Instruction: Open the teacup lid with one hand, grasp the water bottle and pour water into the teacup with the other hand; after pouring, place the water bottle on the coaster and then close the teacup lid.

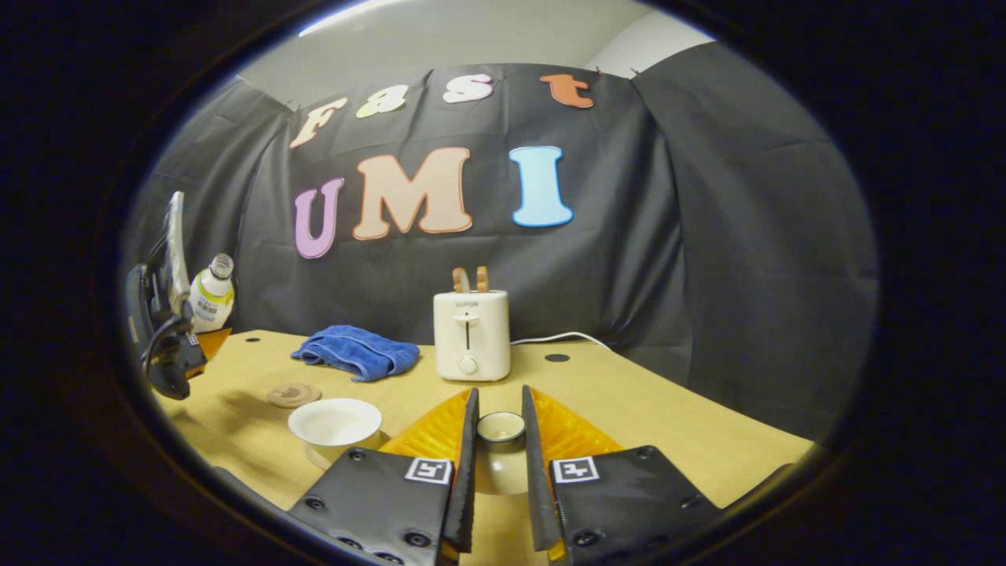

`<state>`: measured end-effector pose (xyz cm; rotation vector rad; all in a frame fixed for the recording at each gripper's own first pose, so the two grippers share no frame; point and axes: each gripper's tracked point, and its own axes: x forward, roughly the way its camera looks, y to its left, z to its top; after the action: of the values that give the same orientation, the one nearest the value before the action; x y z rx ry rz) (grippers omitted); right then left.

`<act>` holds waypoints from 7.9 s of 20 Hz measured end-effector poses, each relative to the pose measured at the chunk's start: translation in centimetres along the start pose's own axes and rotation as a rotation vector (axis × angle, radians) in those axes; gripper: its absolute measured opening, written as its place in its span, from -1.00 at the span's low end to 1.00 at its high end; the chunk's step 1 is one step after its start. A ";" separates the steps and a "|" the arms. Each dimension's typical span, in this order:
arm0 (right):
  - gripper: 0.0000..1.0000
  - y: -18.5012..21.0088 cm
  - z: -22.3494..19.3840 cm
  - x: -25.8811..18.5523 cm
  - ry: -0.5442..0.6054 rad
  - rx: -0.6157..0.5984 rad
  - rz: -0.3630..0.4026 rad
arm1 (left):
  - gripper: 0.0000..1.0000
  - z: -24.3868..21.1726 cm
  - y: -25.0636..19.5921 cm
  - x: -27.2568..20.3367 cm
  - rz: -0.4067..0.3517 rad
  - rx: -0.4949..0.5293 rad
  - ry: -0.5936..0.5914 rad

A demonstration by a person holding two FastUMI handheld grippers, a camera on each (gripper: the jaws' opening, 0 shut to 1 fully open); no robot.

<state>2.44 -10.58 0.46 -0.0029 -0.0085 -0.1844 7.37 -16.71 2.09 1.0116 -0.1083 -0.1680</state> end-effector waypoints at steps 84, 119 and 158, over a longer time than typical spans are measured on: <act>-0.34 -0.4 0.1 0.1 0.000 -0.001 0.008 | 0.08 4.1 -4.1 0.8 -0.311 0.173 -0.079; -0.34 -0.5 0.0 0.2 -0.002 -0.002 0.004 | 0.31 4.5 -7.7 6.2 -0.387 -1.000 -0.071; -0.34 13.8 -0.7 2.6 0.024 0.001 0.389 | 0.88 -3.3 -1.4 -2.5 -0.171 -1.034 -0.101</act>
<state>7.56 2.45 -0.23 -0.0010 0.0160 0.2045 5.34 -14.20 -0.91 -0.0216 -0.0156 -0.3810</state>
